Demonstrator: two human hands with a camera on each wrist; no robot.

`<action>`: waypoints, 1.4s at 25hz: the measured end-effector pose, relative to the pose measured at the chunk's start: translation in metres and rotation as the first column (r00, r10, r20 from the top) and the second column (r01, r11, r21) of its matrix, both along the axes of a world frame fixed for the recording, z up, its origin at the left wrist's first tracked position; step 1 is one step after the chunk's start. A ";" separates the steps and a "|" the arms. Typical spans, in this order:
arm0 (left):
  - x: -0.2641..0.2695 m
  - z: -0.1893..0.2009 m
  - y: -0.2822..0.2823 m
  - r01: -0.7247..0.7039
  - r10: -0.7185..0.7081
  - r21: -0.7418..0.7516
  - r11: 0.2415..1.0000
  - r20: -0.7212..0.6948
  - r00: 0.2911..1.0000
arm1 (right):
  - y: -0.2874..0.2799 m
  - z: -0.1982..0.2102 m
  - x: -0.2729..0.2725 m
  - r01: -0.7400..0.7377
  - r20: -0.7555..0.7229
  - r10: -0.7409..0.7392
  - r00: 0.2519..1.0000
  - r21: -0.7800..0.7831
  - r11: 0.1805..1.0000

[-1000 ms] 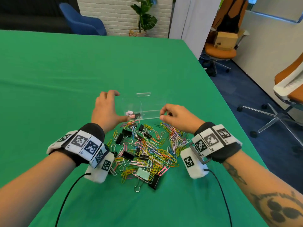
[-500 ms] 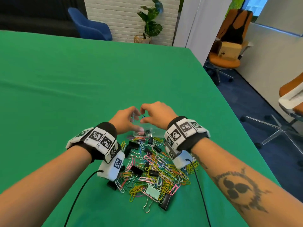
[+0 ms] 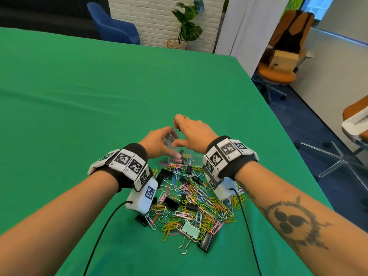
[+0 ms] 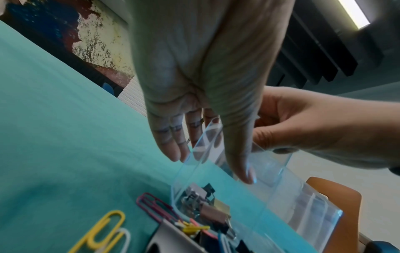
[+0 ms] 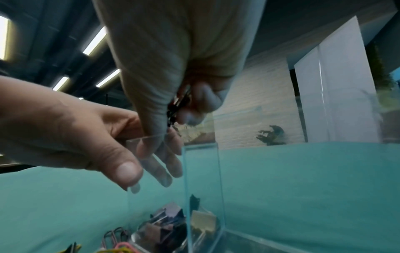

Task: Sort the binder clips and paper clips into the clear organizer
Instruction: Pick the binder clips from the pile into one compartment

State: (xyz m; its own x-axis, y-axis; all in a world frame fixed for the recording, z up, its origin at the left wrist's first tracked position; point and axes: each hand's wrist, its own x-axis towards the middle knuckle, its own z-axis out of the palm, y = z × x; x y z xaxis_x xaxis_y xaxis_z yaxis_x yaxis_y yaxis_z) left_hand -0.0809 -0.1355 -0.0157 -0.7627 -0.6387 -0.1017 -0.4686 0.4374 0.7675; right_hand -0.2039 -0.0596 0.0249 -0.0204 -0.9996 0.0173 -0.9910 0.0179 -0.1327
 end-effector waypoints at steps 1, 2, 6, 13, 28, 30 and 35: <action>0.000 0.000 0.000 -0.004 0.004 0.006 1.000 0.005 1.000 | 0.000 0.001 0.000 -0.011 0.014 0.011 1.000 0.006 1.000; 0.000 0.000 0.000 -0.006 0.006 0.011 1.000 0.008 1.000 | 0.000 0.001 0.001 -0.025 0.009 0.025 1.000 0.013 1.000; 0.001 0.000 -0.001 -0.003 0.003 0.014 1.000 0.000 1.000 | 0.003 0.006 -0.001 -0.048 -0.008 0.048 0.999 0.013 0.999; 0.001 0.000 0.000 -0.017 0.017 -0.009 1.000 0.001 1.000 | 0.028 0.024 -0.024 0.129 0.374 -0.056 0.926 -0.172 0.977; 0.009 0.011 0.074 -0.022 0.200 -0.527 0.849 0.284 0.938 | 0.152 -0.028 -0.033 0.274 0.176 -0.286 0.942 0.088 0.958; 0.000 0.018 0.079 -0.073 0.263 -0.567 0.821 0.262 0.929 | 0.172 -0.036 -0.027 0.250 0.049 -0.276 0.960 0.293 0.923; -0.026 0.010 0.077 -0.021 0.118 -0.379 0.925 0.235 0.965 | 0.188 -0.040 -0.019 0.218 -0.012 -0.229 0.973 0.354 0.910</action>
